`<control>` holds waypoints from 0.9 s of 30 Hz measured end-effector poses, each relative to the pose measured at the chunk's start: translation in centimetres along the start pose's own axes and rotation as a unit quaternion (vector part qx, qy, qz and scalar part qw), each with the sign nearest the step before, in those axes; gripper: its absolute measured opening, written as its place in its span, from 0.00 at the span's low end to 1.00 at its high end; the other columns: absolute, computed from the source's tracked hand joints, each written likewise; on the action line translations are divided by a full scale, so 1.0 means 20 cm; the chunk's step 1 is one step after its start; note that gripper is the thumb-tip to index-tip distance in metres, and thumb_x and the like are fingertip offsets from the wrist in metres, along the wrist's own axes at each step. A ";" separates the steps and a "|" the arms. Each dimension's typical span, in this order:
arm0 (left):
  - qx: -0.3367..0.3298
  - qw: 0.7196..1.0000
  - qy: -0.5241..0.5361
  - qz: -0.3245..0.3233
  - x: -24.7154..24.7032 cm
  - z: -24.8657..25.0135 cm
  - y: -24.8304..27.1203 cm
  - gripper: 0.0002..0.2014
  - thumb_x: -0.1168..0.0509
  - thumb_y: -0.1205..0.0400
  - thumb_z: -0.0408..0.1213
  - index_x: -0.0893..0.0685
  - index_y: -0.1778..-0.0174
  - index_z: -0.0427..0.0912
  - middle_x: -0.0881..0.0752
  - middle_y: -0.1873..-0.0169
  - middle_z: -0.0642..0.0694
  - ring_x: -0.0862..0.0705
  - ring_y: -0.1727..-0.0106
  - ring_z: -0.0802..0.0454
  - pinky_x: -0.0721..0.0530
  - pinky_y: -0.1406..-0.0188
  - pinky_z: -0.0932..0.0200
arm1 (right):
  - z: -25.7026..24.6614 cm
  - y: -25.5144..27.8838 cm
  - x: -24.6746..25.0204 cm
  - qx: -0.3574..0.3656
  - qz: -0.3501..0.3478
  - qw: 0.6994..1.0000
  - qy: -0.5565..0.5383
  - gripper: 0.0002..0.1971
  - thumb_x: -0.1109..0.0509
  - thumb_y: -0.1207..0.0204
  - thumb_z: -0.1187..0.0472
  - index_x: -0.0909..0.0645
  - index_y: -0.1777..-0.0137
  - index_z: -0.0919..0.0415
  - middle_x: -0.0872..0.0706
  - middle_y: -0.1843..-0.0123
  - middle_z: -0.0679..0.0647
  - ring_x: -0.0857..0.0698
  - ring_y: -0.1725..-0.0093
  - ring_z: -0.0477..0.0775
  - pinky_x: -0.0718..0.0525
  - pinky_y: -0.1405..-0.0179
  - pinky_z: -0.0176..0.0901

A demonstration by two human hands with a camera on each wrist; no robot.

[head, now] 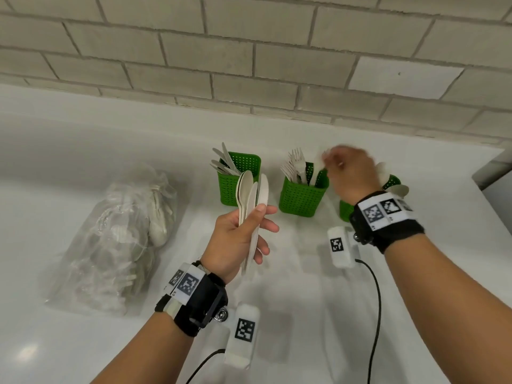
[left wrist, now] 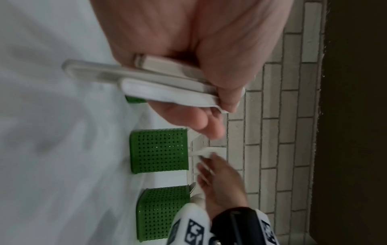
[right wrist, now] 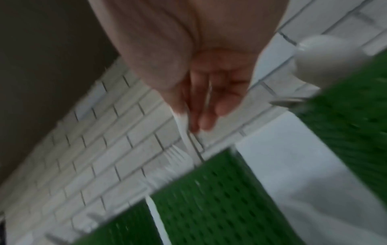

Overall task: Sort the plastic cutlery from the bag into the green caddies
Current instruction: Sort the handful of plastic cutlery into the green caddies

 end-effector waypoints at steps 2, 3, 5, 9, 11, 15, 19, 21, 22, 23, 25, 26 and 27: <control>-0.006 1.000 -0.005 -0.002 0.00 0.01 0.00 0.14 0.36 0.17 0.46 0.11 0.47 0.40 0.12 0.65 0.43 0.22 0.81 0.50 0.26 0.84 0.61 | 0.05 0.03 -0.07 -0.044 -0.040 0.997 0.057 0.16 0.34 0.18 0.52 0.19 0.35 0.58 0.15 0.39 0.56 0.16 0.48 0.53 0.23 0.45 0.39; -0.008 1.000 -0.008 0.002 0.00 0.01 -0.01 0.14 0.36 0.17 0.46 0.11 0.48 0.40 0.12 0.66 0.43 0.23 0.81 0.50 0.26 0.84 0.61 | 0.03 0.06 -0.04 -0.050 -0.009 0.998 0.039 0.19 0.34 0.18 0.50 0.22 0.31 0.59 0.18 0.37 0.56 0.18 0.48 0.52 0.24 0.46 0.39; -0.011 1.000 -0.013 0.011 0.02 0.00 -0.01 0.13 0.35 0.18 0.45 0.11 0.49 0.40 0.13 0.68 0.44 0.24 0.82 0.50 0.27 0.84 0.61 | -0.10 0.14 -0.01 -0.014 0.028 0.999 -0.038 0.21 0.33 0.21 0.45 0.21 0.34 0.56 0.20 0.43 0.53 0.19 0.54 0.50 0.21 0.50 0.42; -0.006 1.000 -0.006 0.006 0.01 0.00 -0.01 0.16 0.33 0.21 0.46 0.13 0.47 0.36 0.15 0.71 0.41 0.24 0.84 0.49 0.29 0.86 0.63 | -0.38 0.37 -0.31 0.045 -0.229 0.960 -0.157 0.16 0.24 0.28 0.45 0.13 0.55 0.59 0.13 0.63 0.57 0.18 0.66 0.48 0.17 0.60 0.49; -0.007 1.000 -0.002 -0.003 0.02 0.01 -0.02 0.18 0.31 0.24 0.46 0.14 0.49 0.34 0.16 0.73 0.40 0.25 0.85 0.49 0.30 0.87 0.64 | -0.39 0.37 -0.35 0.023 -0.216 0.949 -0.229 0.13 0.20 0.30 0.55 0.13 0.56 0.66 0.12 0.62 0.66 0.17 0.66 0.52 0.14 0.60 0.51; -0.015 0.999 -0.037 -0.020 0.05 0.02 -0.01 0.14 0.32 0.20 0.41 0.14 0.51 0.30 0.18 0.77 0.40 0.25 0.85 0.48 0.29 0.87 0.63 | -0.41 0.36 -0.41 0.005 -0.235 0.936 -0.261 0.11 0.20 0.29 0.61 0.15 0.61 0.71 0.17 0.66 0.74 0.21 0.68 0.55 0.20 0.66 0.46; -0.016 0.999 -0.037 -0.016 0.11 0.02 0.01 0.21 0.35 0.22 0.51 0.16 0.52 0.33 0.17 0.75 0.40 0.22 0.83 0.47 0.25 0.86 0.61 | -0.42 0.34 -0.41 -0.013 -0.247 0.943 -0.224 0.06 0.26 0.25 0.68 0.14 0.62 0.68 0.18 0.78 0.54 0.21 0.79 0.46 0.21 0.77 0.39; -0.012 0.999 -0.040 -0.001 0.16 0.00 0.02 0.24 0.40 0.19 0.54 0.15 0.51 0.34 0.16 0.73 0.40 0.23 0.82 0.47 0.27 0.85 0.62 | -0.45 0.30 -0.38 -0.022 -0.255 0.939 -0.228 0.04 0.28 0.23 0.68 0.12 0.55 0.68 0.18 0.78 0.54 0.20 0.79 0.48 0.19 0.77 0.38; -0.012 0.999 -0.045 0.013 0.20 -0.01 0.02 0.24 0.42 0.18 0.55 0.15 0.52 0.35 0.16 0.73 0.41 0.24 0.83 0.48 0.30 0.85 0.64 | -0.47 0.27 -0.36 -0.022 -0.252 0.940 -0.228 0.04 0.28 0.22 0.68 0.12 0.53 0.67 0.17 0.76 0.55 0.19 0.78 0.49 0.17 0.74 0.39; -0.013 0.998 -0.048 0.029 0.24 -0.01 0.02 0.24 0.42 0.18 0.56 0.14 0.54 0.36 0.16 0.73 0.41 0.25 0.83 0.49 0.32 0.85 0.64 | -0.49 0.23 -0.33 -0.020 -0.241 0.943 -0.230 0.04 0.29 0.22 0.67 0.12 0.52 0.65 0.16 0.74 0.57 0.19 0.76 0.49 0.15 0.72 0.41; -0.016 0.997 -0.042 0.061 0.31 -0.03 0.02 0.24 0.42 0.18 0.56 0.15 0.55 0.37 0.18 0.74 0.43 0.29 0.85 0.50 0.37 0.85 0.66 | -0.54 0.13 -0.22 -0.003 -0.183 0.953 -0.241 0.04 0.29 0.21 0.67 0.12 0.52 0.63 0.14 0.70 0.59 0.18 0.76 0.49 0.13 0.70 0.44; -0.017 0.996 -0.038 0.076 0.35 -0.04 0.03 0.24 0.42 0.18 0.56 0.15 0.56 0.37 0.20 0.75 0.43 0.32 0.86 0.51 0.39 0.85 0.67 | -0.57 0.07 -0.16 0.013 -0.137 0.960 -0.245 0.04 0.29 0.21 0.66 0.12 0.52 0.63 0.14 0.69 0.58 0.17 0.76 0.48 0.12 0.69 0.44; -0.016 0.995 -0.036 0.088 0.38 -0.04 0.03 0.23 0.43 0.17 0.55 0.15 0.57 0.37 0.22 0.77 0.44 0.34 0.87 0.52 0.41 0.85 0.67 | -0.60 0.02 -0.09 0.029 -0.088 0.966 -0.242 0.05 0.29 0.20 0.65 0.12 0.51 0.63 0.14 0.68 0.57 0.17 0.76 0.47 0.11 0.69 0.43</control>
Point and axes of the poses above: each hand's wrist, its own y-axis away from the middle knuckle, its own x-axis out of the back of the hand, z = x × y, the point moved 8 cm from there along -y, towards the middle knuckle
